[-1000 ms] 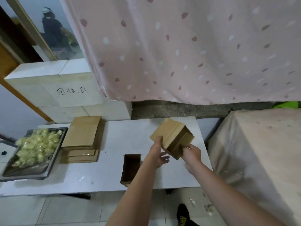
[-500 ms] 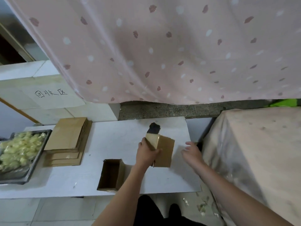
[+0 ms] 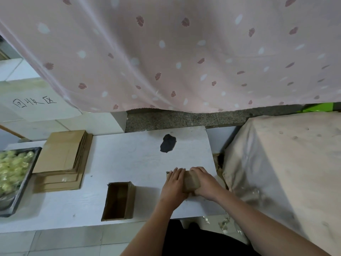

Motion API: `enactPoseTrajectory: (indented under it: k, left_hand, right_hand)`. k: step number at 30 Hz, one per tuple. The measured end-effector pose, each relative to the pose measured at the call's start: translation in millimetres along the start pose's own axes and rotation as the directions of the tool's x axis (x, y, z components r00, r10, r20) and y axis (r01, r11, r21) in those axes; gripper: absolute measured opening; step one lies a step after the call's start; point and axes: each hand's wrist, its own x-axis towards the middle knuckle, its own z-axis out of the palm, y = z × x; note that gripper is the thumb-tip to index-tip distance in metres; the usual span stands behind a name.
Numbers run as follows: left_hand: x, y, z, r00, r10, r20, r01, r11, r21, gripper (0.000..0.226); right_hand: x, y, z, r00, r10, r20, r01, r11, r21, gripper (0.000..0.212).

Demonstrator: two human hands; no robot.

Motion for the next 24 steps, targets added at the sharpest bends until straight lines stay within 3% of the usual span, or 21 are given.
enactPoseTrajectory:
  k: [4, 7, 9, 12, 24]
  left_hand:
    - [-4, -12, 11, 0.999, 0.035, 0.022, -0.037, 0.996, 0.086, 0.098]
    - [-5, -16, 10, 0.996, 0.077, 0.047, -0.085, 0.978, 0.191, 0.095]
    - [-6, -11, 10, 0.997, 0.070, 0.041, -0.076, 0.979, 0.190, 0.094]
    - [-9, -4, 10, 0.998, 0.044, 0.048, -0.054, 0.968, 0.245, 0.091]
    - [-11, -3, 19, 1.000, -0.027, 0.015, 0.021, 0.937, 0.350, 0.090]
  right_hand:
    - [-1, 3, 2, 1.000, -0.015, -0.028, 0.014, 0.999, -0.048, 0.090]
    - [0, -3, 0, 0.973, -0.110, -0.202, 0.073, 0.981, -0.180, 0.053]
    - [3, -9, 0, 0.968, -0.146, -0.202, 0.115, 0.981, -0.159, 0.034]
    - [6, -14, 4, 0.984, -0.141, -0.107, 0.129, 0.985, -0.113, 0.033]
    - [18, -15, 15, 0.980, -0.104, -0.172, 0.091, 0.992, -0.084, 0.008]
